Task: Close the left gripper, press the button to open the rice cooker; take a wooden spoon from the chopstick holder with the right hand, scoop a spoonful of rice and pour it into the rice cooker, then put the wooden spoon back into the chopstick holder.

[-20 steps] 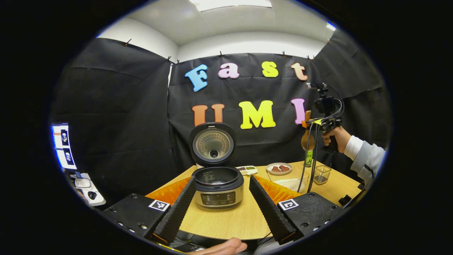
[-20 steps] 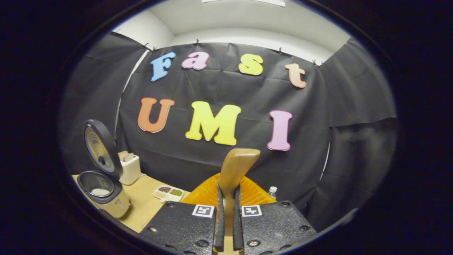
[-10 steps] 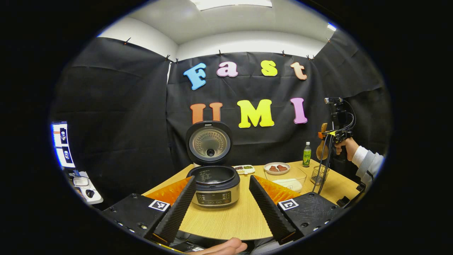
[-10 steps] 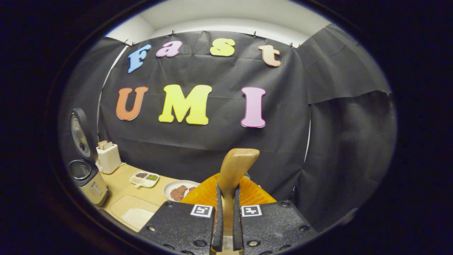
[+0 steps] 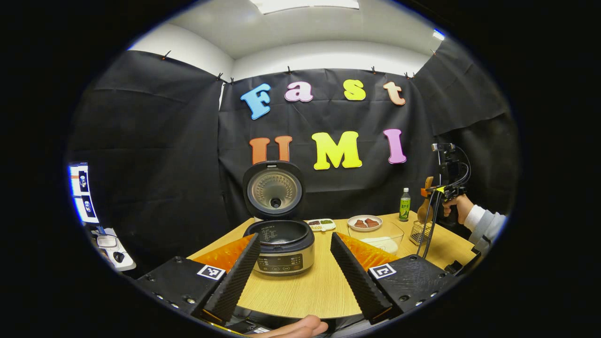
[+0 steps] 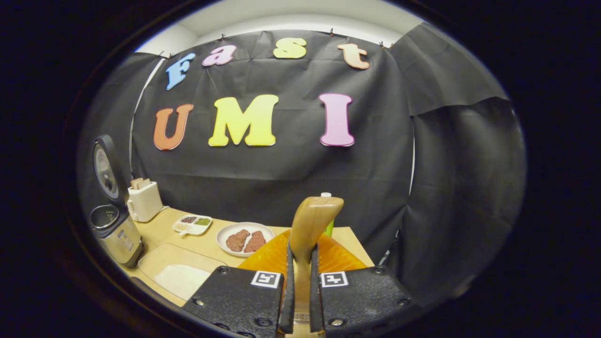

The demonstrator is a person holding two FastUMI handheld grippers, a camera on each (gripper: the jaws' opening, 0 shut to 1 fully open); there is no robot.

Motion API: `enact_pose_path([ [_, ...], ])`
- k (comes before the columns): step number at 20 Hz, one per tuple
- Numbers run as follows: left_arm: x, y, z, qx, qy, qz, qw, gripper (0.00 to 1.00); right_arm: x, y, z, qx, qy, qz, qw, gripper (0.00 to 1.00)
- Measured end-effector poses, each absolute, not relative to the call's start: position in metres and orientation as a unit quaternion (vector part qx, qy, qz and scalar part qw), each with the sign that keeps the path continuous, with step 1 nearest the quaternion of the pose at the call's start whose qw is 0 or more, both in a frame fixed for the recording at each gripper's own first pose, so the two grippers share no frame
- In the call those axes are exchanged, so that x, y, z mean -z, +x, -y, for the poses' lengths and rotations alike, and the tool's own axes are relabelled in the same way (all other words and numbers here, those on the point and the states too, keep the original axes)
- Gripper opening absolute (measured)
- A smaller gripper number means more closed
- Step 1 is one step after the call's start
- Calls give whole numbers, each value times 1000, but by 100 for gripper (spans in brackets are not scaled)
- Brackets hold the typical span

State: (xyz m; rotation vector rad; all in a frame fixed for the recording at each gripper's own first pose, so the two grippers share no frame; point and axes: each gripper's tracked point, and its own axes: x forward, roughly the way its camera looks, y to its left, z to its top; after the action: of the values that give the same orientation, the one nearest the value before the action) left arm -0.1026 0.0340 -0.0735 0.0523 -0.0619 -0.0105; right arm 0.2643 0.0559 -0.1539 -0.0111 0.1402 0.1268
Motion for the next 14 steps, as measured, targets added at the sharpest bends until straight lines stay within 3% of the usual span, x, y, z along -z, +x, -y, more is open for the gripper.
enact_pose_path([
  [5, 77, -97, -32, 5, 27, 24, 999, 96, 176, 272, -54, -75, 20, -95, 993, 23],
  [6, 77, -97, -31, 5, 28, 24, 999, 96, 181, 272, -54, -76, 26, -100, 992, 33],
  [7, 77, -96, -30, 6, 29, 24, 999, 96, 183, 274, -50, -69, 27, -102, 992, 28],
  [11, 76, -92, -25, 14, 24, 23, 999, 96, 177, 277, -34, -43, 18, -85, 995, 54],
  [13, 75, -89, -23, 17, 20, 22, 999, 96, 168, 271, -31, -43, 10, -71, 997, 63],
  [14, 74, -87, -23, 18, 21, 22, 999, 96, 163, 267, -28, -39, 7, -64, 997, 75],
])
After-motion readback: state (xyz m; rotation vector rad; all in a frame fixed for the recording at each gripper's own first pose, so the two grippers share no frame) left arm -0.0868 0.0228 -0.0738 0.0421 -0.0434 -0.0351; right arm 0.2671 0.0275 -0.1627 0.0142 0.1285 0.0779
